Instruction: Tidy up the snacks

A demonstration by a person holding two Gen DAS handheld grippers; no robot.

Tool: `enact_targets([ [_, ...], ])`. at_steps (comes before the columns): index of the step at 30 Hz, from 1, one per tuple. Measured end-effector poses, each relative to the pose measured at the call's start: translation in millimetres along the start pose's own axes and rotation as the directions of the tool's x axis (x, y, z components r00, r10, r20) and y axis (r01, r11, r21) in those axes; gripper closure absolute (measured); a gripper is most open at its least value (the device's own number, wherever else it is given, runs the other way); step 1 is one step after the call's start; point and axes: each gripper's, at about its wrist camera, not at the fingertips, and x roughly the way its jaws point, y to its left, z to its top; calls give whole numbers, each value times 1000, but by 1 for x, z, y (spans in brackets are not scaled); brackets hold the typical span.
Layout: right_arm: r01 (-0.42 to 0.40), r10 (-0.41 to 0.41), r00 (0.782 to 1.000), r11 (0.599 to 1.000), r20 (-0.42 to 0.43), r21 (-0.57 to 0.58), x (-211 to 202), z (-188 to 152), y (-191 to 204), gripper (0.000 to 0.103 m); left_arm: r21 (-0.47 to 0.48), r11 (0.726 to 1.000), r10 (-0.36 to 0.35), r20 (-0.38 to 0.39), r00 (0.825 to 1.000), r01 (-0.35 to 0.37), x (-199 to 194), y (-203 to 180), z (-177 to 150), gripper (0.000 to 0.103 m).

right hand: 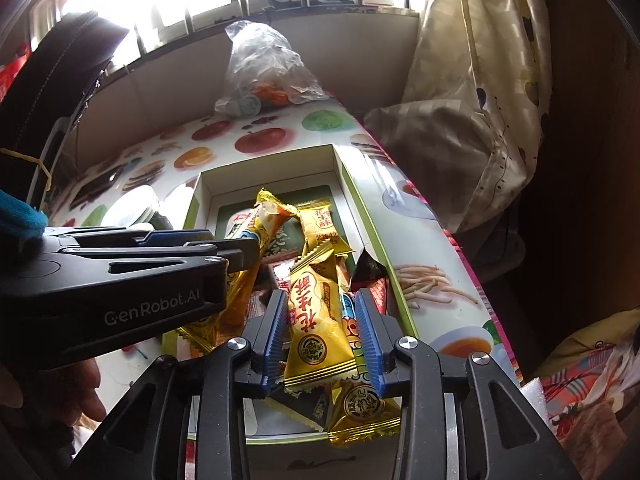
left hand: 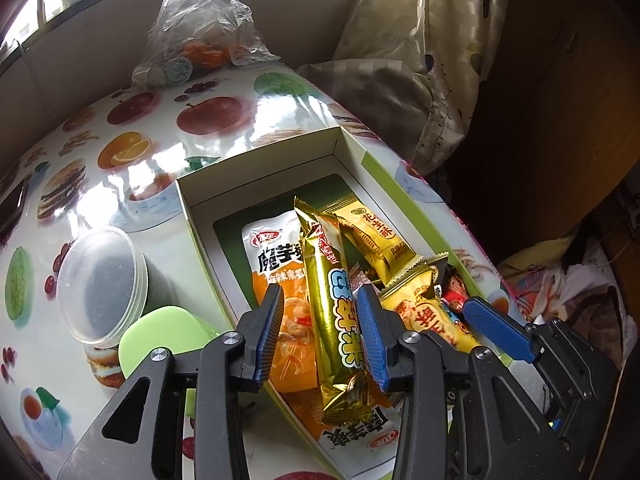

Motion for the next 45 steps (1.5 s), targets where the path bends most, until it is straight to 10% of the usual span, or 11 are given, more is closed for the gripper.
enact_targets([
  [18, 24, -25, 997, 1000, 73, 13, -36, -18, 0, 55, -12, 997, 74, 171, 983, -73, -63, -2, -32, 58],
  [45, 37, -36, 997, 999, 61, -4, -64, -95, 14, 54, -65, 986, 162, 115, 980, -155, -64, 11, -149, 58],
])
